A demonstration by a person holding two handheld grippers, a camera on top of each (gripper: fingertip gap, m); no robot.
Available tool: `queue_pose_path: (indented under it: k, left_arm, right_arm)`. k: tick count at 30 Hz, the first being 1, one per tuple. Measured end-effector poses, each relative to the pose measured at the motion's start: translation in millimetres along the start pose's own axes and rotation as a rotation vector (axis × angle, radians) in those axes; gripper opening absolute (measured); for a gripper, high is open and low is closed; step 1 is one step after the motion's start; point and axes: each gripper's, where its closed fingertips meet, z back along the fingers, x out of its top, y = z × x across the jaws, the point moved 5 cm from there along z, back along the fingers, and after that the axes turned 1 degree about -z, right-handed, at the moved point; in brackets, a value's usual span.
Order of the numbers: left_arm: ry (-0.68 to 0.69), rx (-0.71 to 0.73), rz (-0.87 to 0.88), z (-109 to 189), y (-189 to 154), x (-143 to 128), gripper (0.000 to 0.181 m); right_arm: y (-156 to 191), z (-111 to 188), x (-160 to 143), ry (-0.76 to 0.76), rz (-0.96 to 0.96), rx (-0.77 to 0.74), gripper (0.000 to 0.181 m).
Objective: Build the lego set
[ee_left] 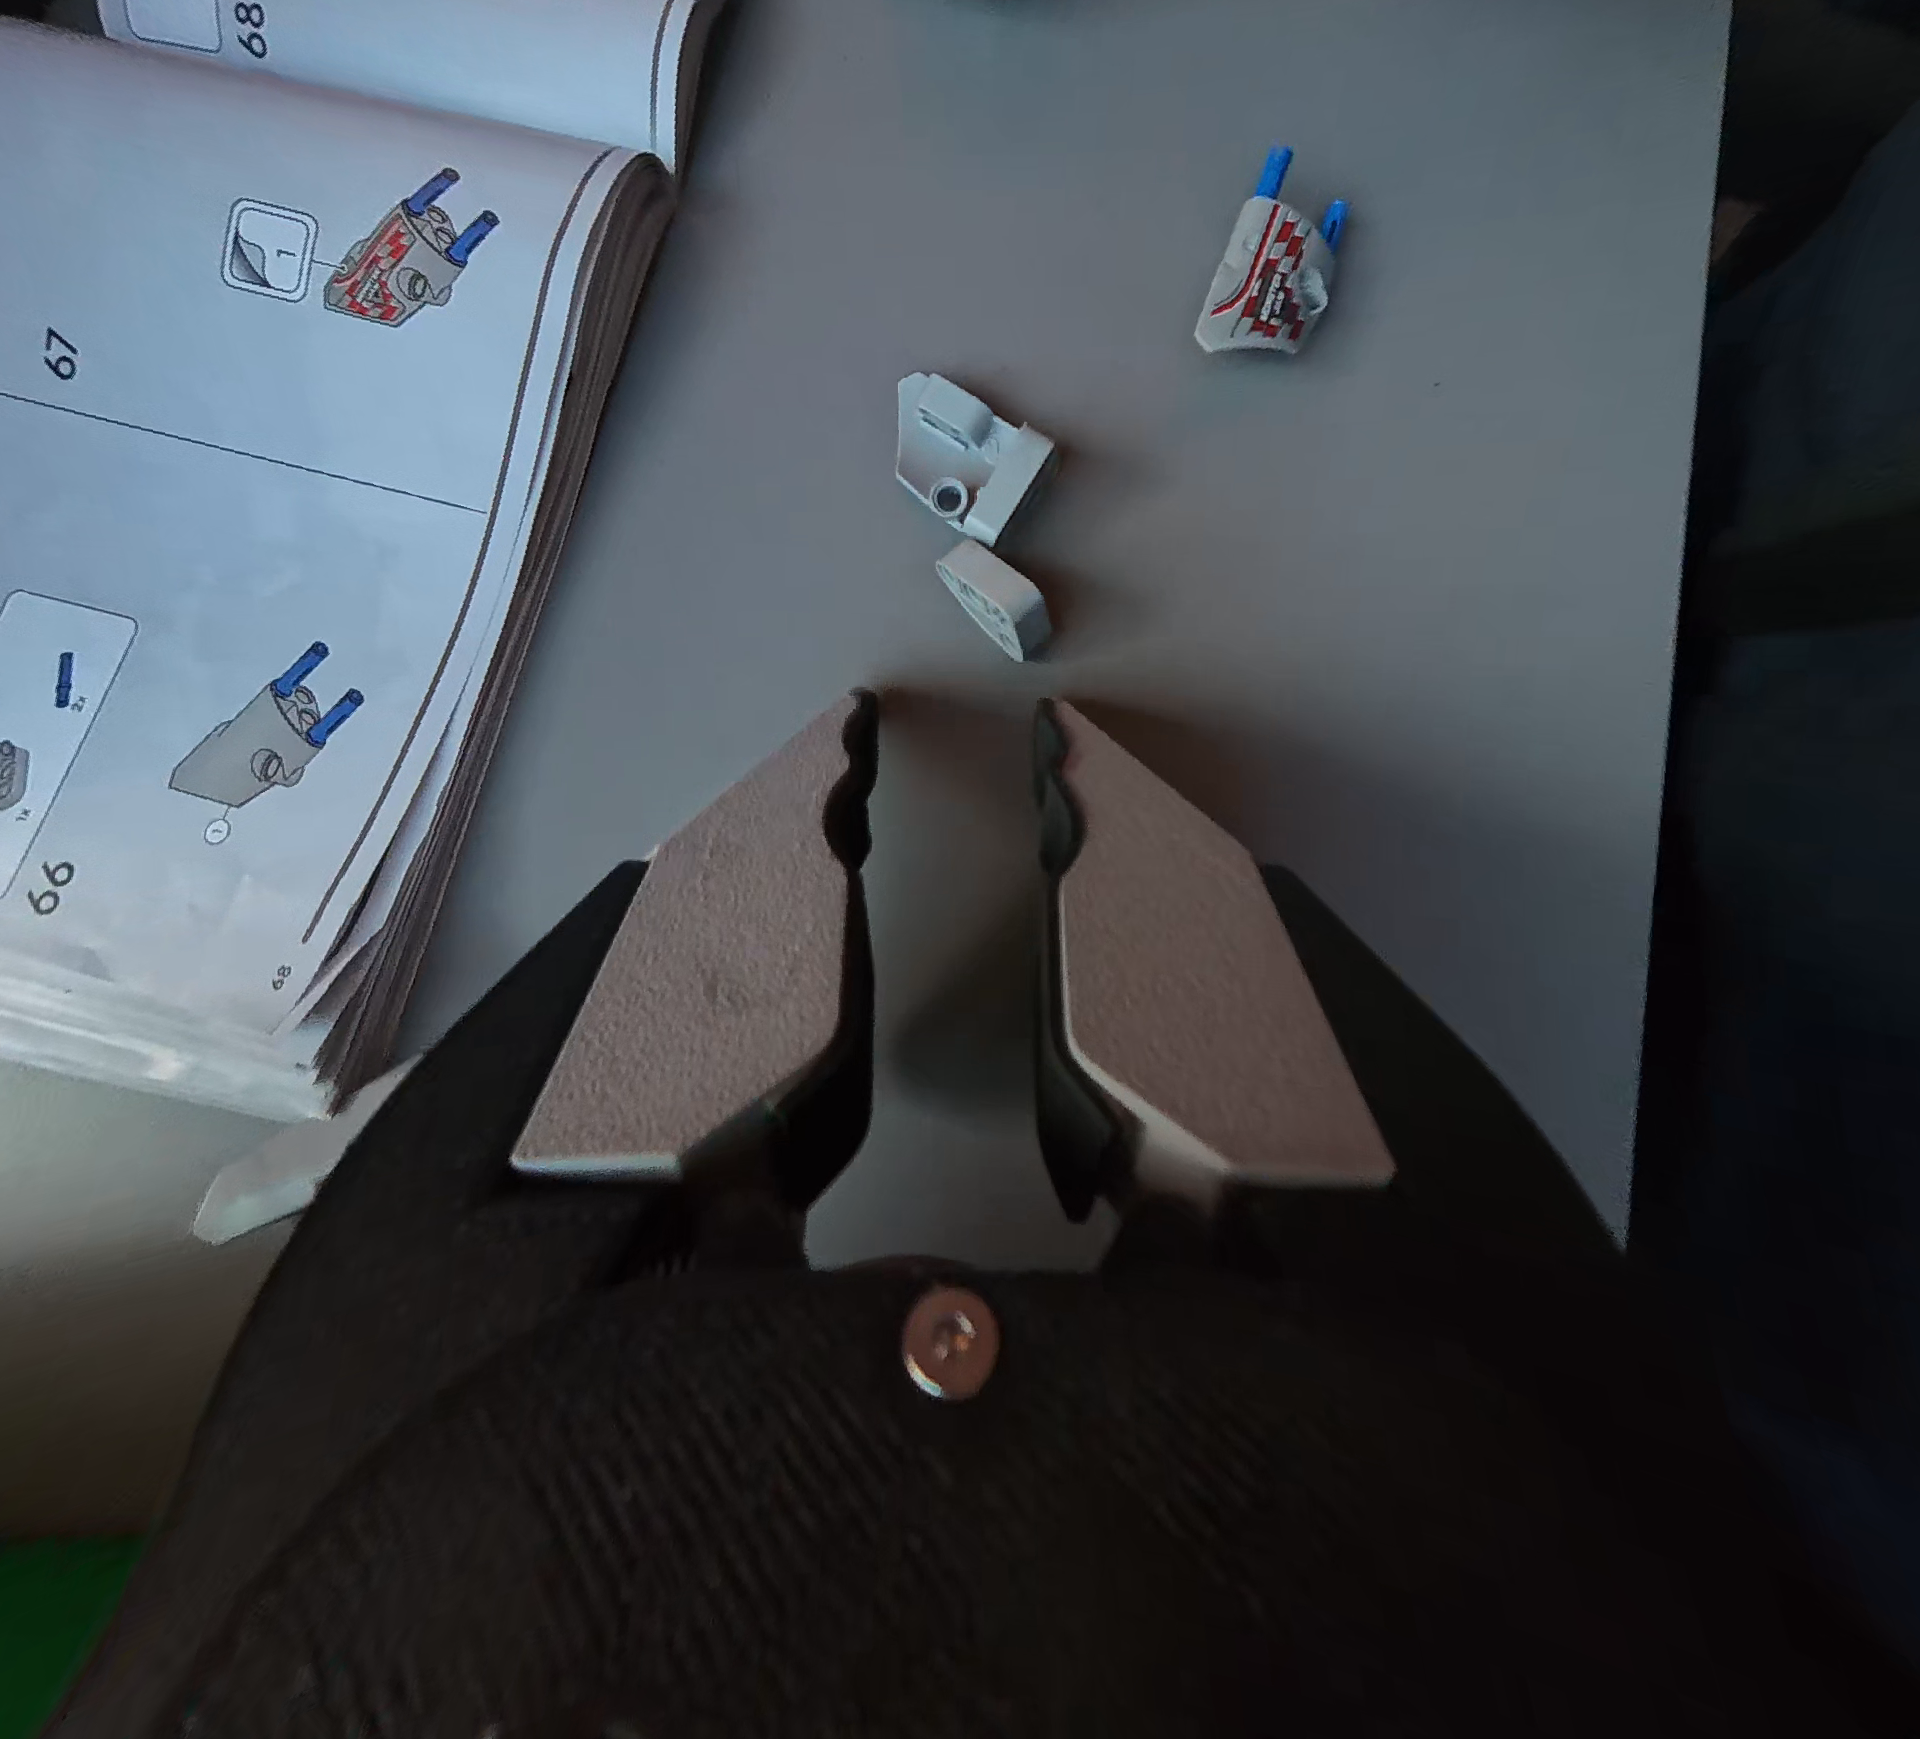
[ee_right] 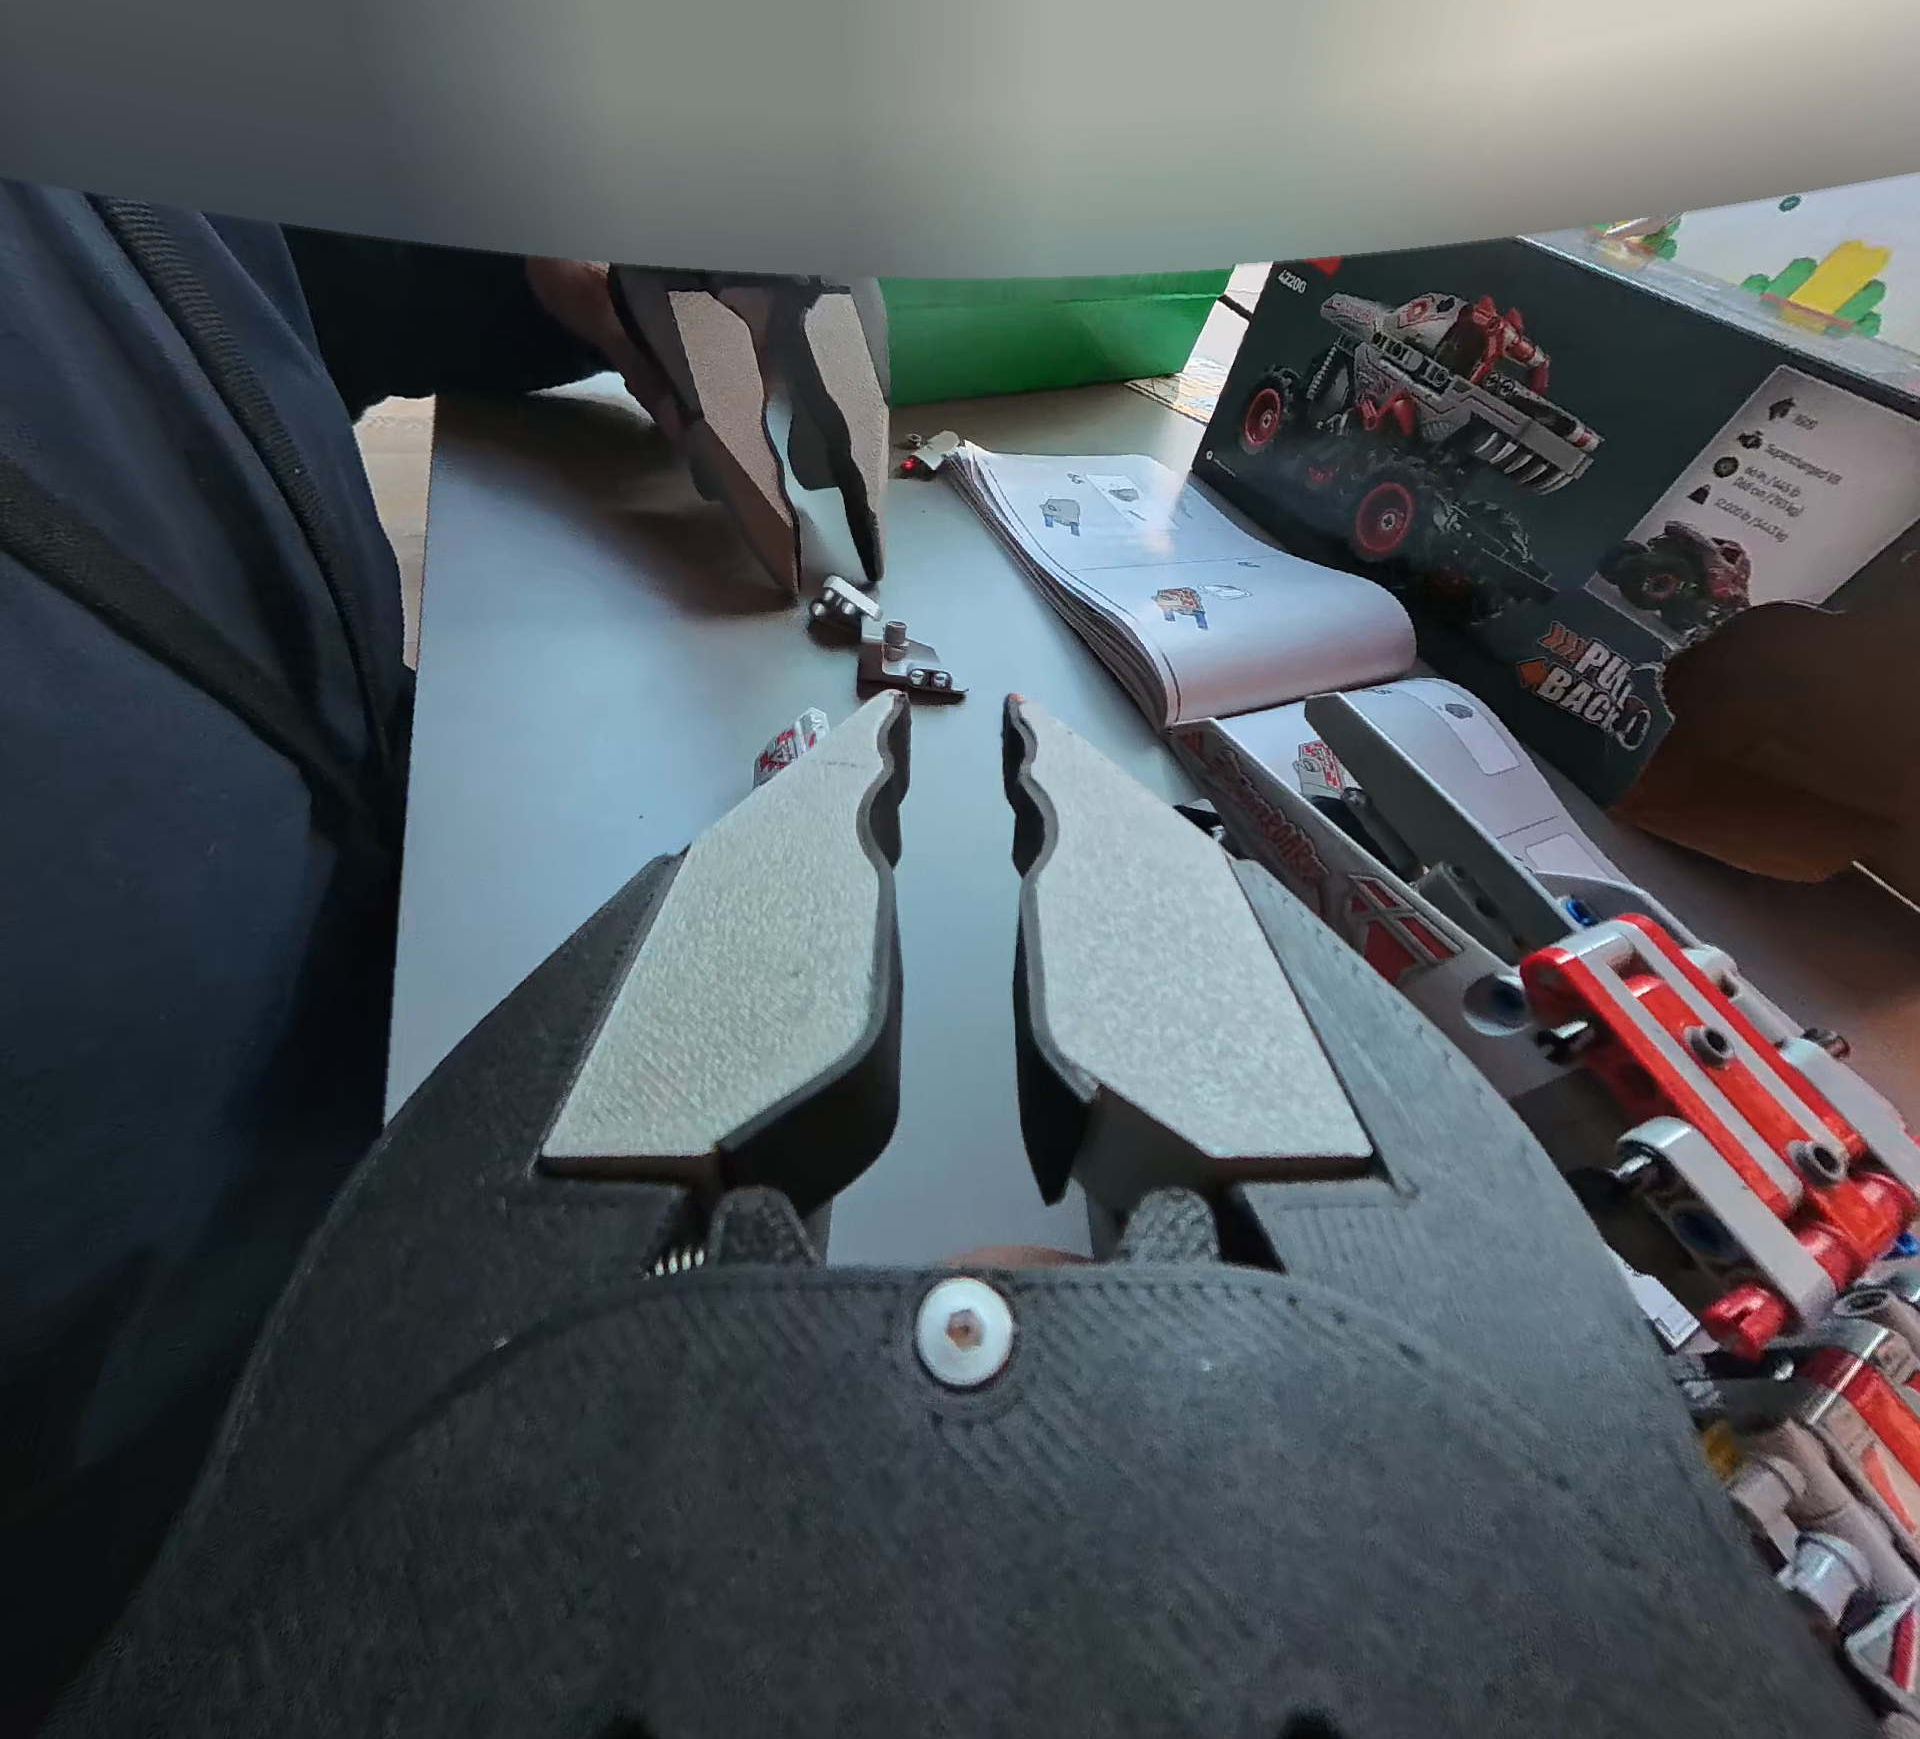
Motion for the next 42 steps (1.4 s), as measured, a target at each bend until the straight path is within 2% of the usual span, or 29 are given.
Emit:
queue_pose_path:
  k: [42]
  left_arm:
    - [-0.026,0.000,-0.006,-5.5,4.7,4.3,0.028]
  right_arm:
    - [4.3,-7.4,-7.3,0.077,0.068,-0.002,0.020]
